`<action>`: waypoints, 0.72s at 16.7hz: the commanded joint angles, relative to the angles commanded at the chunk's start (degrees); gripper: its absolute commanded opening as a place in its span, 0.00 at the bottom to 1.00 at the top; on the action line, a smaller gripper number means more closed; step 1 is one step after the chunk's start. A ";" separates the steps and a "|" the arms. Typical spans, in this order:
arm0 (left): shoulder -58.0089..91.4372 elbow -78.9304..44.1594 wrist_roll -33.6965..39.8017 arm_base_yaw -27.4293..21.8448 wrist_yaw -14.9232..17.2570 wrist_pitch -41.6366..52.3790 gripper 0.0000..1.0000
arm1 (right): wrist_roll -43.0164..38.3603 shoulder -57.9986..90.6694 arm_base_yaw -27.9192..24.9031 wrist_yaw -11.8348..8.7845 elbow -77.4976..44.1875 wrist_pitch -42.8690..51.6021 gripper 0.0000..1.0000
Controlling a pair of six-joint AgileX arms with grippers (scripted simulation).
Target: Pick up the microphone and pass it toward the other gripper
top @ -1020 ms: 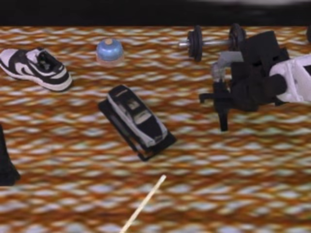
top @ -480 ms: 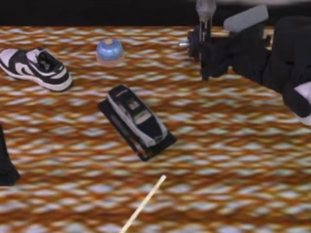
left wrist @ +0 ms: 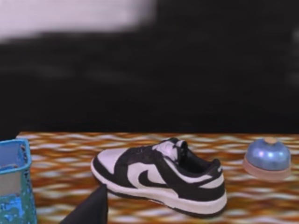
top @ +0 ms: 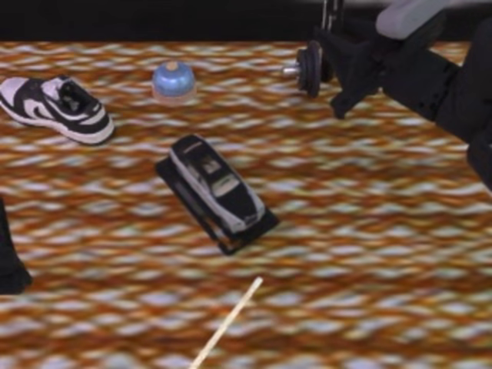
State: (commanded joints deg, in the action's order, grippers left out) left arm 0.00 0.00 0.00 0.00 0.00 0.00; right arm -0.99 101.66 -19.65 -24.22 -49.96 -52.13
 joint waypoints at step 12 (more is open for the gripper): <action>0.00 0.00 0.00 0.00 0.00 0.00 1.00 | -0.76 -12.58 -14.07 13.24 2.31 8.06 0.00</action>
State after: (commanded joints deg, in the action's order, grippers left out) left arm 0.00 0.00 0.00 0.00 0.00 0.00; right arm -1.75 89.08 -33.72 -10.98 -47.65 -44.06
